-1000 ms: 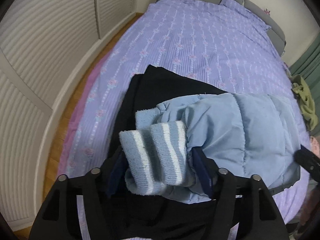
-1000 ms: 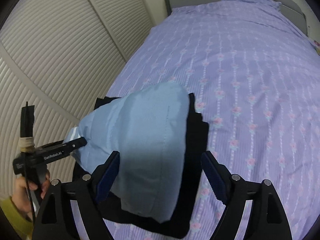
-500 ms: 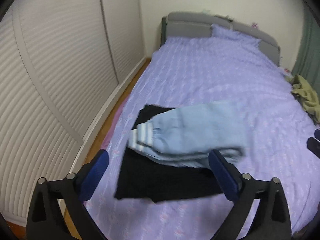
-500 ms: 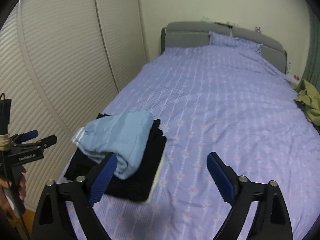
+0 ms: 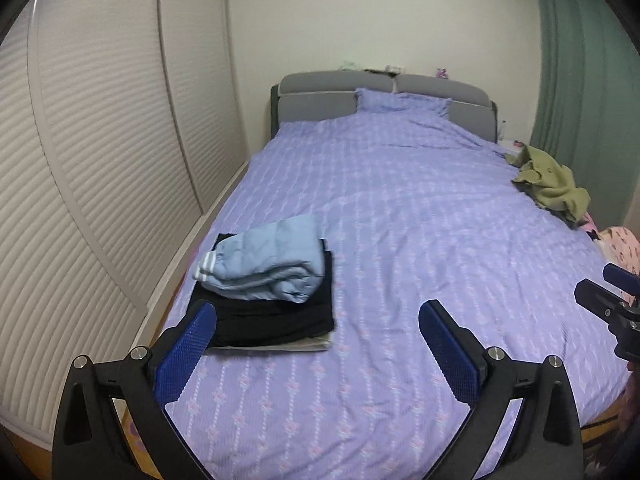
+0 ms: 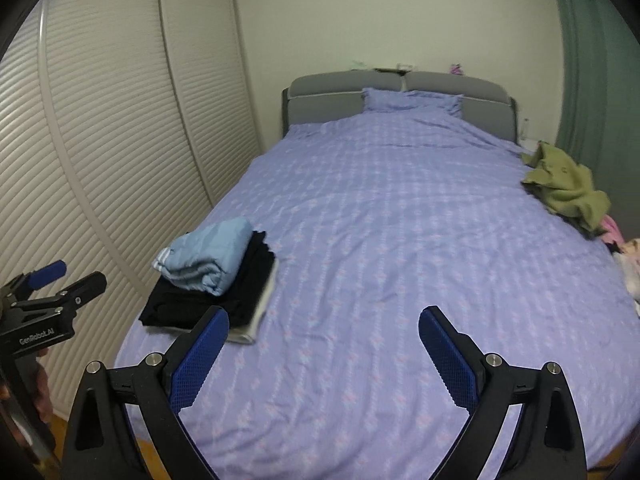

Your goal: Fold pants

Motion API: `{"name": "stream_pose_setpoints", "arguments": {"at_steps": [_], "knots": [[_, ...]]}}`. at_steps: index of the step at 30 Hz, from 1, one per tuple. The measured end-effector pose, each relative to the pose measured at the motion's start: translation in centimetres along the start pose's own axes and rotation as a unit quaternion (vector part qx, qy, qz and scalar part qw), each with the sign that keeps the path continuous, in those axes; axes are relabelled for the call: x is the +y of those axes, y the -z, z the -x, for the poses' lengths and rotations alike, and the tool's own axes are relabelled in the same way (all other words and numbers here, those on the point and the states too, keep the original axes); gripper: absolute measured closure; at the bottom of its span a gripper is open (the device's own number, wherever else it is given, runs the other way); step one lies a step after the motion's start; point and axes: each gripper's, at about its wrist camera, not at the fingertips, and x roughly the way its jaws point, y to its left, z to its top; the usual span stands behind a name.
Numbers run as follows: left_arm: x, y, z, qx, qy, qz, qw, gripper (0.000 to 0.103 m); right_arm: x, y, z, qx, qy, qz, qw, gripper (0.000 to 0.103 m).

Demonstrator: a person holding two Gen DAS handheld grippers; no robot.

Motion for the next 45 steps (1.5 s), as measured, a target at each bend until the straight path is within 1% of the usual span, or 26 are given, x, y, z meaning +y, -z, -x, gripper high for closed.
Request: {"name": "stream_pose_setpoints", "arguments": {"at_steps": [4,8,14,18,20,24,31,39,45], "knots": [[-4.3,1.4,4.1,-0.012,0.02,-0.006,0.9997,0.0,-3.0,2.0,4.0,-0.015,0.009,-0.01,1.0,0.006],[-8.0,3.0,7.2,-0.022,0.032,-0.005,0.9992,0.0,-5.9,4.0,7.6,-0.027,0.008,-0.021,0.999,0.006],[-12.7,5.6,11.0,-0.031,0.038,-0.007,0.9988,0.0,-9.5,7.0,12.0,-0.035,0.011,-0.02,0.999,0.006],[-15.3,6.7,13.0,-0.04,0.031,0.001,0.9987,0.0,-11.8,8.7,14.4,-0.037,0.012,-0.022,0.999,0.006],[-16.2,7.1,13.7,-0.038,0.036,0.005,0.9986,0.0,-12.9,9.4,15.4,-0.035,0.016,-0.025,0.999,0.006],[-18.0,7.7,14.5,-0.031,0.049,0.0,0.9983,0.0,-14.6,10.4,17.2,-0.036,0.019,-0.035,0.999,0.006],[-20.1,7.9,15.5,-0.039,0.062,-0.015,0.9972,0.0,-15.9,10.9,19.5,-0.053,0.029,-0.041,0.997,0.006],[-20.9,7.8,16.9,-0.054,0.06,-0.025,0.9964,0.0,-16.0,10.8,20.6,-0.067,0.026,-0.043,0.996,0.006],[-21.1,7.9,17.7,-0.058,0.065,-0.019,0.996,0.0,-15.8,10.8,21.5,-0.077,0.025,-0.038,0.996,0.006]]}}
